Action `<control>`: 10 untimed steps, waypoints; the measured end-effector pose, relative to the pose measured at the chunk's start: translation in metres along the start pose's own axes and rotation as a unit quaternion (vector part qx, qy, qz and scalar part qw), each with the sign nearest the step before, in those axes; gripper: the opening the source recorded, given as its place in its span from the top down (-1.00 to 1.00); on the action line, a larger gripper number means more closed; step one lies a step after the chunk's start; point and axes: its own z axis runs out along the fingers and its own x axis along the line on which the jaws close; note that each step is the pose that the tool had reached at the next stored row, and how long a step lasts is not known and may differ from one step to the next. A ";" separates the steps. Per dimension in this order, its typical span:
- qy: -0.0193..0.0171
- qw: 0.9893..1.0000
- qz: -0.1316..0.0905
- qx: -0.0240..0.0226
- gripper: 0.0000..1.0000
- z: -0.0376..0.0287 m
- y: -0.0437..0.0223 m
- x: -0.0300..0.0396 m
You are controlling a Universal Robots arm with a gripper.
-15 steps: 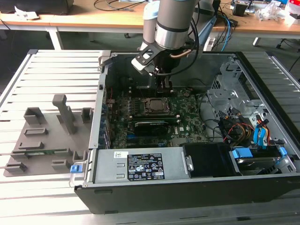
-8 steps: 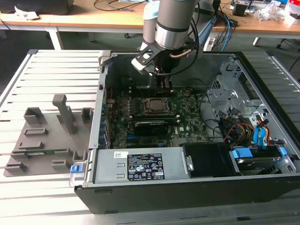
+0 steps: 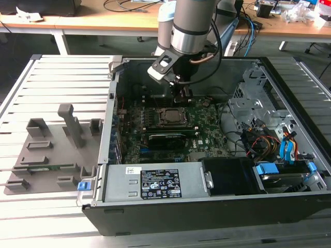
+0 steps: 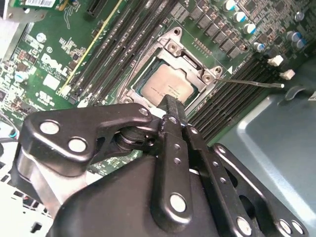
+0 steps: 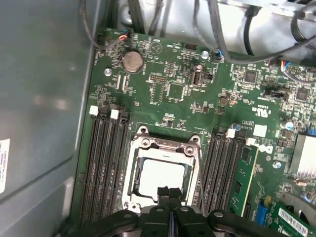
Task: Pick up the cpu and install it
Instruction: 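Install the first cpu locking lever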
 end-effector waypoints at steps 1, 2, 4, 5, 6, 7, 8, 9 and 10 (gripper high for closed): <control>-0.001 1.000 -0.009 0.000 0.79 0.0000 0.0000 0.0000; -0.001 1.000 -0.018 0.000 0.79 0.0000 0.0000 0.0000; -0.002 1.000 -0.031 0.000 0.79 0.0000 0.0000 0.0000; -0.003 0.999 -0.046 0.000 0.79 0.0000 0.0000 0.0000; -0.004 0.998 -0.056 0.000 0.79 0.0000 0.0000 0.0000; -0.004 0.998 -0.065 0.000 0.79 0.0000 0.0000 0.0000; -0.004 0.997 -0.071 0.000 0.79 0.0000 0.0000 0.0000; -0.005 0.997 -0.076 -0.001 0.79 0.0000 0.0000 0.0000; -0.006 0.996 -0.089 -0.001 0.79 0.0000 0.0000 0.0000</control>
